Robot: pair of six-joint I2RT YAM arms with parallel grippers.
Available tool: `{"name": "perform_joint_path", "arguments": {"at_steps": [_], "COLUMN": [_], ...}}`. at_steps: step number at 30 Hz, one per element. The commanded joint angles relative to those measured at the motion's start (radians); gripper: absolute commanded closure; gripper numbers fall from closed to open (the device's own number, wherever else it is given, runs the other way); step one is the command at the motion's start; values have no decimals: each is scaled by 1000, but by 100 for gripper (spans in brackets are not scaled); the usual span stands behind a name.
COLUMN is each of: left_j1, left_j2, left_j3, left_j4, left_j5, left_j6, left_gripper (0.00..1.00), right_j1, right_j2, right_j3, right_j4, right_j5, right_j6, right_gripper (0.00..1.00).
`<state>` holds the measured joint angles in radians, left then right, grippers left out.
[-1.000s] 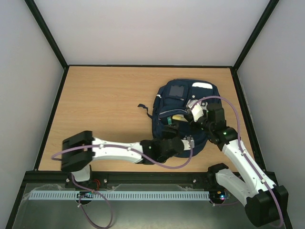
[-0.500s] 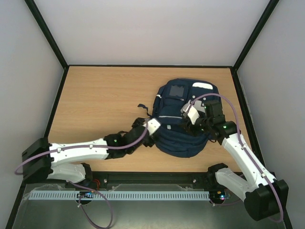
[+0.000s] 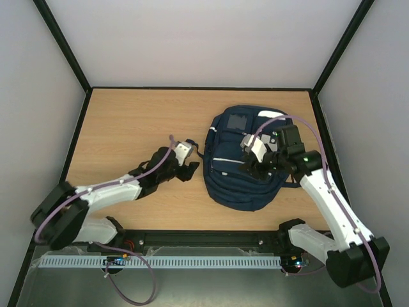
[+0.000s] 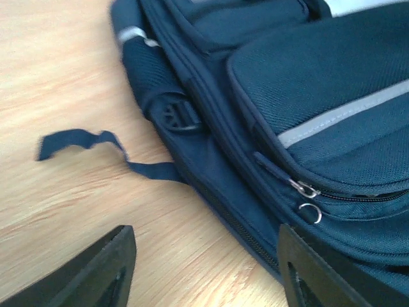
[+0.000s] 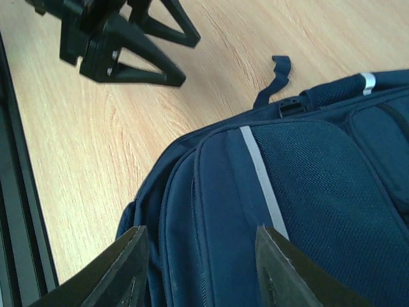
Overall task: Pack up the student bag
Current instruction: Zip the student bag at the center of the board.
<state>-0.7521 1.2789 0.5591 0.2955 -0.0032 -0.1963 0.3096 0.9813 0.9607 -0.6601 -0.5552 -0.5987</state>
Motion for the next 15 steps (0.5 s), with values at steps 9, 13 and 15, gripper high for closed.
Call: {"name": "perform_joint_path", "arguments": {"at_steps": [9,13,15], "left_j1": [-34,-70,-90], "left_j2": [262,342,381], "left_j3": [155,207,238], "left_j4": [36,8,-2], "left_j5": [228,162,126], "left_j6": [342,412,448], "left_gripper": [41,42,43], "right_j1": [5,5,5], "right_j2": [264,309,333], "right_j3": [-93,-150,-166], "right_j4": [198,269,286], "right_j5": [209,321,355], "right_j6": [124,158,174], "right_gripper": [64,66,67]}}
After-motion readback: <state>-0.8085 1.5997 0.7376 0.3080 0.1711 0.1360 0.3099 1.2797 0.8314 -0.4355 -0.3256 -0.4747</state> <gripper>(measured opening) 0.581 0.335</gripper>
